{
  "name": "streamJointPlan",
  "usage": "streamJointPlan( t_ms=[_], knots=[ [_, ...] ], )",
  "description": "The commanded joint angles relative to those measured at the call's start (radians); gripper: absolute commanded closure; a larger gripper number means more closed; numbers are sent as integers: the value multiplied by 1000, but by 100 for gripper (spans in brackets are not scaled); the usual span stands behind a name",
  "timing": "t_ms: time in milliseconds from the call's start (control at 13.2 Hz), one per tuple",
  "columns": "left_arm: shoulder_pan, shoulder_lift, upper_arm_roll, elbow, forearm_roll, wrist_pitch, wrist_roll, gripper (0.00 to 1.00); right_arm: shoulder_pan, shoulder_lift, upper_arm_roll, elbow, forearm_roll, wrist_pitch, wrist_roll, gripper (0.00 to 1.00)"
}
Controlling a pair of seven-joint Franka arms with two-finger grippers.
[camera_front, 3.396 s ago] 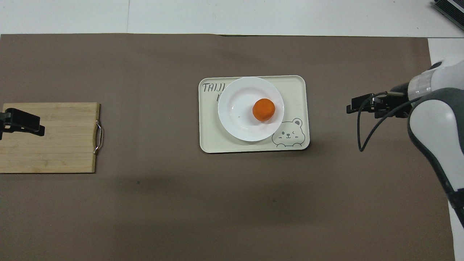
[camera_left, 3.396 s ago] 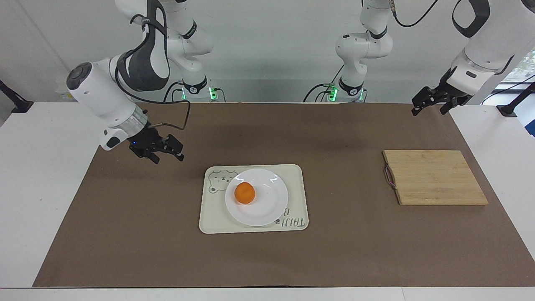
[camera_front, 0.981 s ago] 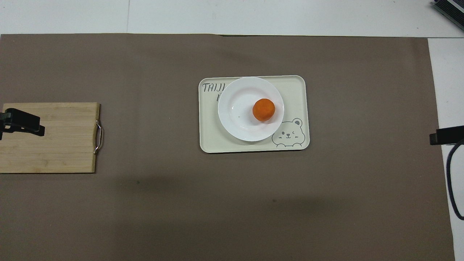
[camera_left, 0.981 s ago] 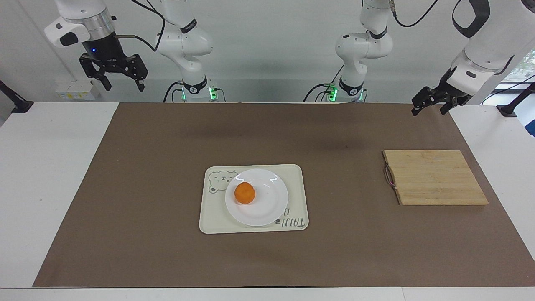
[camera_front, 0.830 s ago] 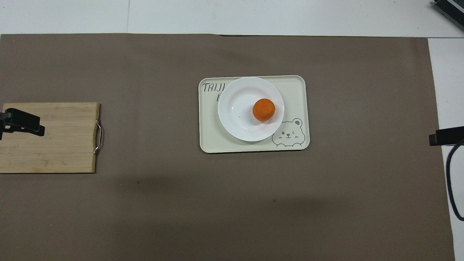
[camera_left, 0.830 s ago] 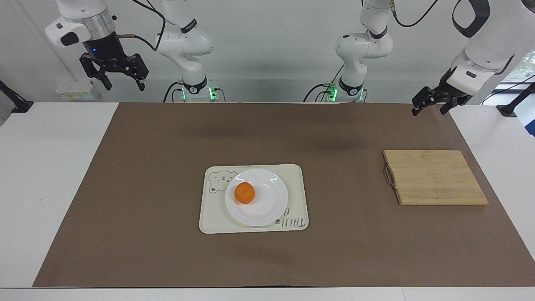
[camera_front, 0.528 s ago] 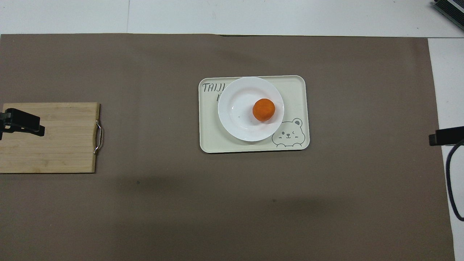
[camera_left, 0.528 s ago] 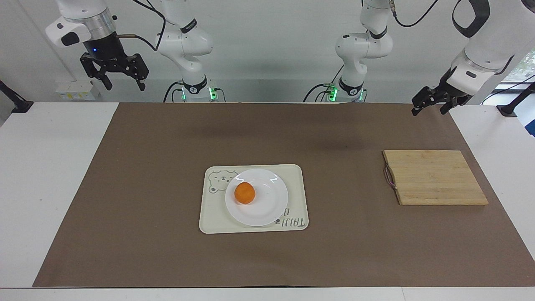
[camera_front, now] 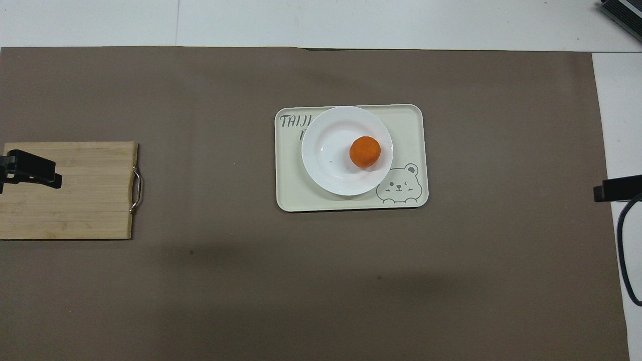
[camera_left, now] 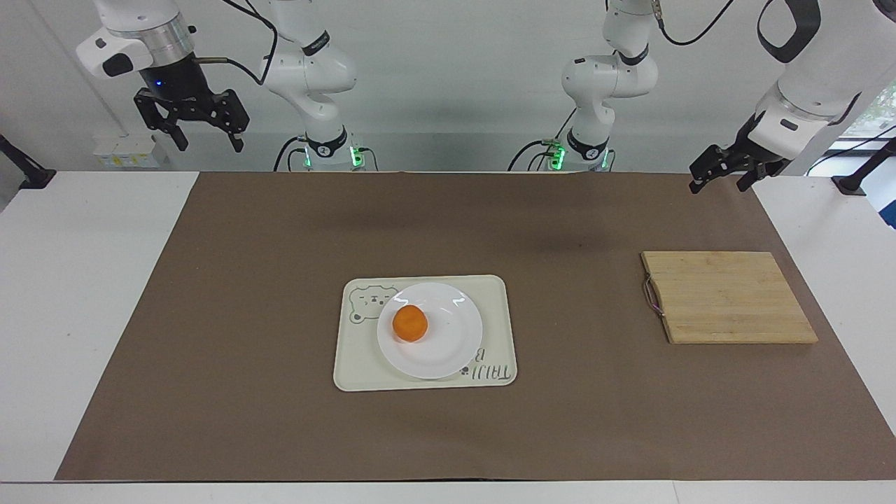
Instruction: Place orange and plate with both arms
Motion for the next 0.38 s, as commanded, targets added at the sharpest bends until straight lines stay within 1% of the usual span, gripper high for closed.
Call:
streamJointPlan(
  t_ms=[0, 302],
  knots=[
    [-5, -8, 3, 5, 13, -18, -12, 0, 1, -5, 6, 5, -15, -16, 13, 0],
    [-5, -8, 3, 5, 13, -18, -12, 0, 1, -8, 7, -3, -15, -10, 16, 0]
  ],
)
